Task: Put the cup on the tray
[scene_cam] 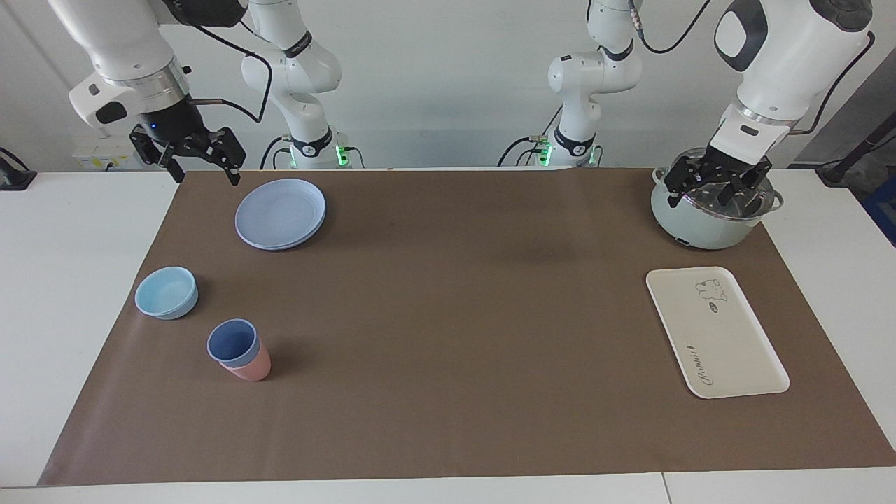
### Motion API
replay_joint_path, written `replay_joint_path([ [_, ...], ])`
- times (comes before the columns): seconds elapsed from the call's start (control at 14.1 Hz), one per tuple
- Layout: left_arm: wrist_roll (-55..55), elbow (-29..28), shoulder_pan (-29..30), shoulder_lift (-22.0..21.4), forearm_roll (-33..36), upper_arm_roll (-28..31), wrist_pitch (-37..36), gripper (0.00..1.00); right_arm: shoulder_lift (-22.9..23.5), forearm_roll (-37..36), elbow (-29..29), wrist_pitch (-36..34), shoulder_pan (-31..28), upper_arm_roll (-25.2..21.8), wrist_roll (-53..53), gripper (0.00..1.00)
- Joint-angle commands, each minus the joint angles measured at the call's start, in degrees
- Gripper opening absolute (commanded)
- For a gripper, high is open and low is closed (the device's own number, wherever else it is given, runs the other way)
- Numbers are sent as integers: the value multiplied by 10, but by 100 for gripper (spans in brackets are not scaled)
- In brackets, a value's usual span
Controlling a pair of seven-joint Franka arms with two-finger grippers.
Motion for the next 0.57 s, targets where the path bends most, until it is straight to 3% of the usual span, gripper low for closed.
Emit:
replay_joint_path([
  [0.0,-2,-14,6,-16,9,-4,-5,100,-15,11,-37,39,-8,0,-95,100],
  [0.5,-2,-14,5,-16,9,-4,-5,100,-15,106,-130,192,-99,-1,-434,100],
])
